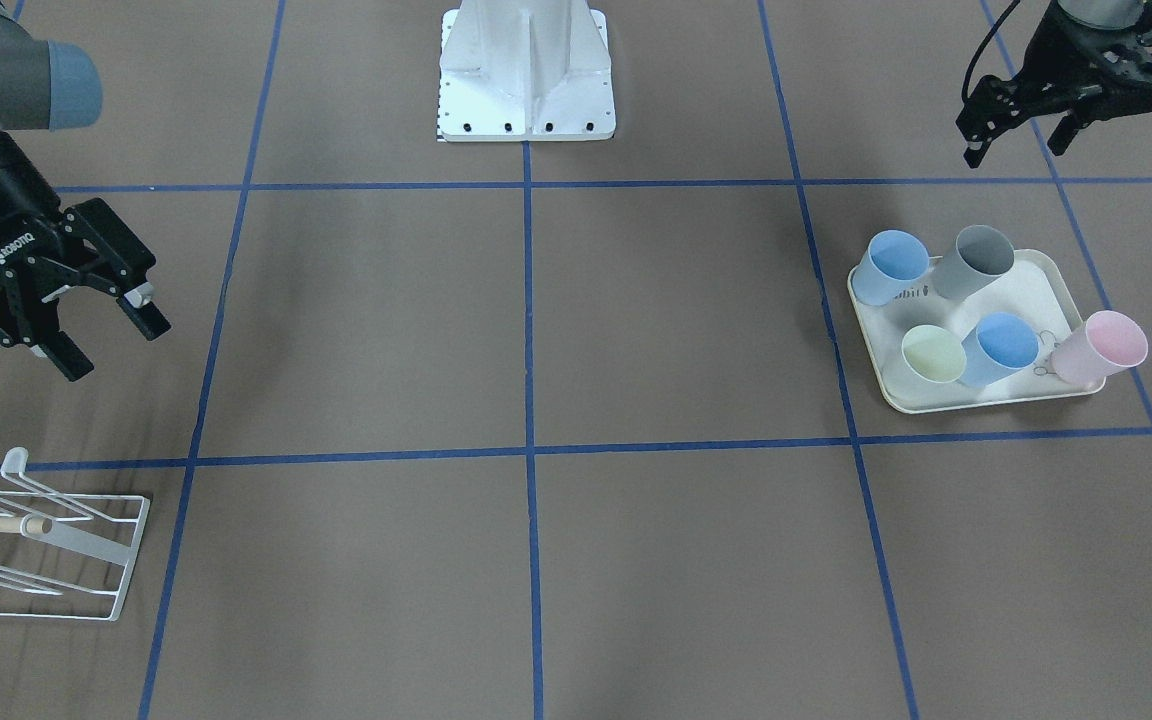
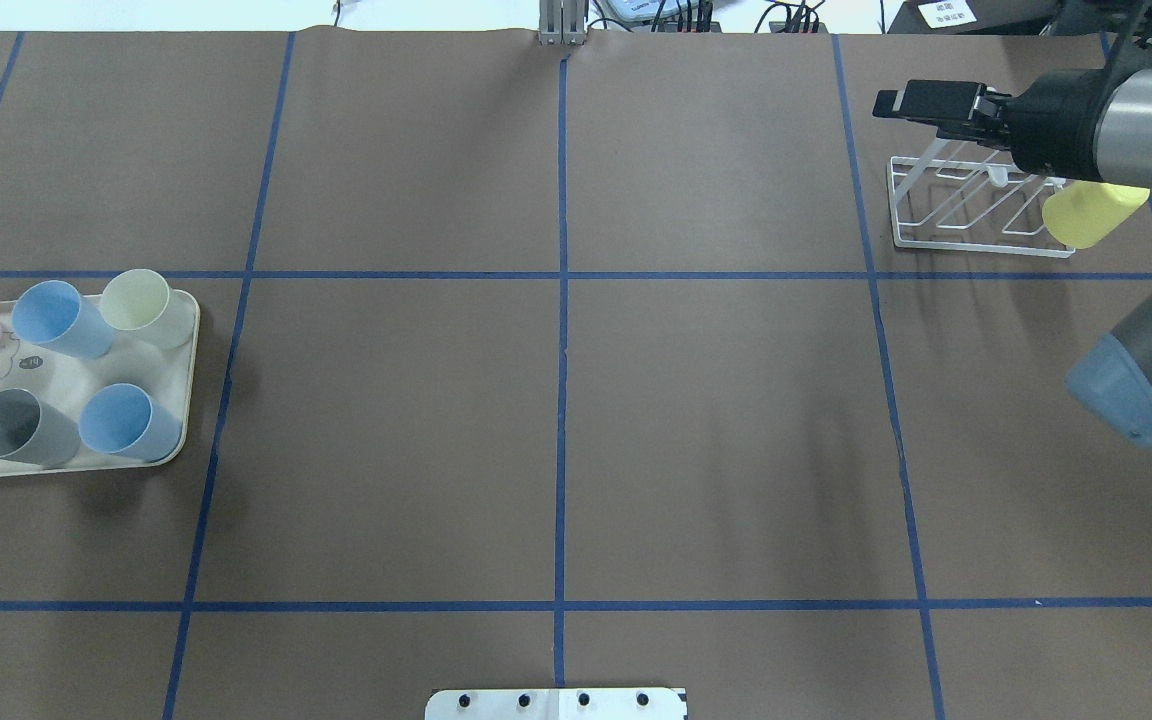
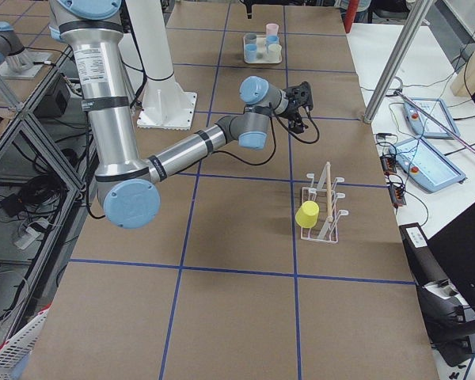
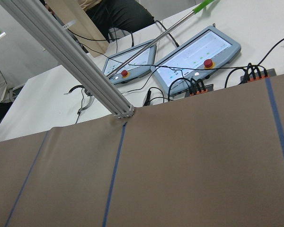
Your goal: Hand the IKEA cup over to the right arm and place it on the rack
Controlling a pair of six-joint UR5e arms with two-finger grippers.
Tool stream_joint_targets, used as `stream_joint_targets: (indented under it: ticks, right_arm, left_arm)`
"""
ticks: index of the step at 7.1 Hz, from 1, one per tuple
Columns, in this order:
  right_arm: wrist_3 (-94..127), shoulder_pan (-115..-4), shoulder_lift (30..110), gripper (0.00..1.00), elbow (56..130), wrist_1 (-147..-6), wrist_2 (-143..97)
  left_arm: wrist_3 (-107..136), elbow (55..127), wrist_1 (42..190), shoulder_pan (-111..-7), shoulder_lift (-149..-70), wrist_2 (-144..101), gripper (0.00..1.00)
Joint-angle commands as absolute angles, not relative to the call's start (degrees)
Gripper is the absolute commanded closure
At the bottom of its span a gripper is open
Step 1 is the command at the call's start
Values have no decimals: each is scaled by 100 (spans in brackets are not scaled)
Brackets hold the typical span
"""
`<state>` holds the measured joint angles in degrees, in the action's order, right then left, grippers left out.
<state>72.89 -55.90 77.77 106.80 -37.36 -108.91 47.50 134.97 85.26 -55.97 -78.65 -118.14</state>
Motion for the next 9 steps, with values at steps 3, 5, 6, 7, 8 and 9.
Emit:
stream_joint_targets:
  ticks: [3, 5, 6, 7, 8, 9]
  right_arm:
    - [8209, -5221, 7234, 0, 10688, -3911, -11180]
    - [8218, -5195, 7425, 0, 10696, -3911, -11188]
    - [8374, -5177, 7453, 0, 10731, -3902, -11215]
    - [8515, -5133, 7427, 0, 10740, -3885, -11293]
    - [8525, -5124, 7392, 0, 10758, -3867, -11320]
    - [8525, -5063, 7383, 0, 10819, -3858, -11312]
  left_arm:
    - [4491, 13325, 9945, -5950, -6639, -12548, 0]
    - [4474, 13018, 9976, -6650, -6486, -12674, 0]
    - [4430, 12721, 9958, -6662, -6765, -12665, 0]
    - [4456, 12257, 9993, -6645, -7150, -12674, 0]
    - [4508, 11982, 9993, -6610, -7407, -12691, 0]
    - [4509, 11971, 9993, -6601, -7409, -12839, 0]
